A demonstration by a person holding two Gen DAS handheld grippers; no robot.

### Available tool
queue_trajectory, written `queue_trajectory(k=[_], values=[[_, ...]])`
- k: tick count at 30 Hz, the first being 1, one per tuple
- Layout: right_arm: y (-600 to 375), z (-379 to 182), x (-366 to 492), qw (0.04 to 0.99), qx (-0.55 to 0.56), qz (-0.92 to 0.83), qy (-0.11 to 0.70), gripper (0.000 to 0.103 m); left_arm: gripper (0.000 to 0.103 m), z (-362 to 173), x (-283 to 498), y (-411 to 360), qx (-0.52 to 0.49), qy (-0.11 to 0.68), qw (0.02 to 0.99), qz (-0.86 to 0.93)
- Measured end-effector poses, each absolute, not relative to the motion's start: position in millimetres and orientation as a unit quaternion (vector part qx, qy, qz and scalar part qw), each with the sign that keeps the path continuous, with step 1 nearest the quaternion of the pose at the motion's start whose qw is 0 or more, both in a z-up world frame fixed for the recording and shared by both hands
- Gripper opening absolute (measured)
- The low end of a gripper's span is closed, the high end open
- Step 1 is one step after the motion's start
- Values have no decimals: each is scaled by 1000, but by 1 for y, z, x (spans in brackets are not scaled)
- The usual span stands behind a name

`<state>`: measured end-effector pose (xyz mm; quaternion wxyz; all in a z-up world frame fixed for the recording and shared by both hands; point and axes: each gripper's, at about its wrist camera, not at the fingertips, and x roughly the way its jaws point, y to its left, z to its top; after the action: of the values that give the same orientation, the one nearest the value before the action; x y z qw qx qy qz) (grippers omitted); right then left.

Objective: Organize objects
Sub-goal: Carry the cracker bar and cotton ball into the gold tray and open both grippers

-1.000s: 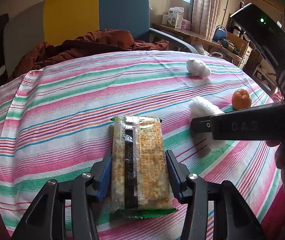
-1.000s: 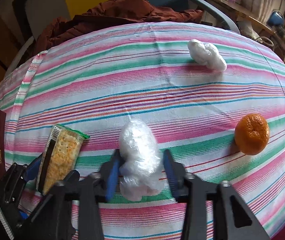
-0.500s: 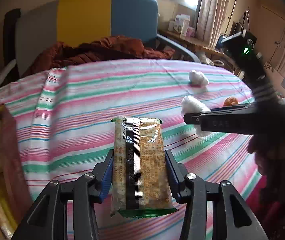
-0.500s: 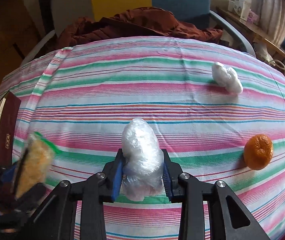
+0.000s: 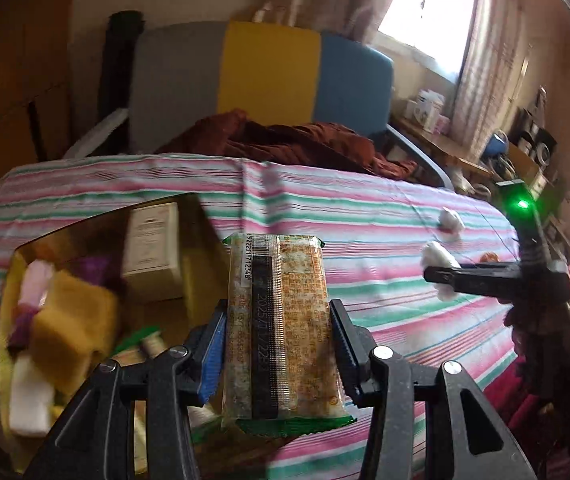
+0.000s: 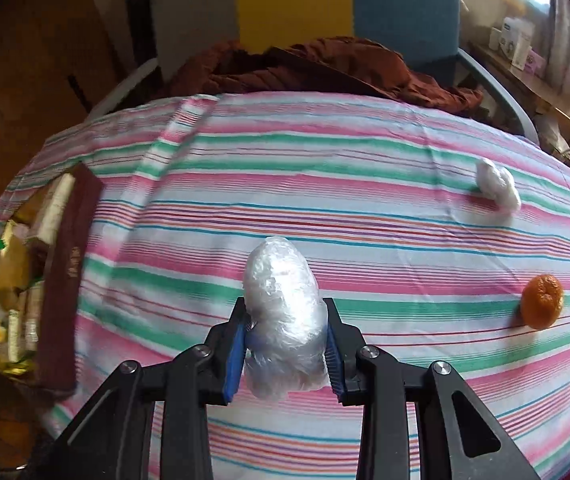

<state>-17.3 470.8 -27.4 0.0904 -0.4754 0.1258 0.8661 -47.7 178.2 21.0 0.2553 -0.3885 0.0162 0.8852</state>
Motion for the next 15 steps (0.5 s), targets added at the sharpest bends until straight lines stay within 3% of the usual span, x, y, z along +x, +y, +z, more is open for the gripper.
queue_trajectory(k=[9, 15], values=[[348, 15, -25, -9, -427, 897, 113, 35, 48, 38, -54, 62, -364, -52, 172, 914], [276, 18, -38, -66, -425, 899, 85, 35, 48, 29, -72, 6, -368, -56, 117, 921]])
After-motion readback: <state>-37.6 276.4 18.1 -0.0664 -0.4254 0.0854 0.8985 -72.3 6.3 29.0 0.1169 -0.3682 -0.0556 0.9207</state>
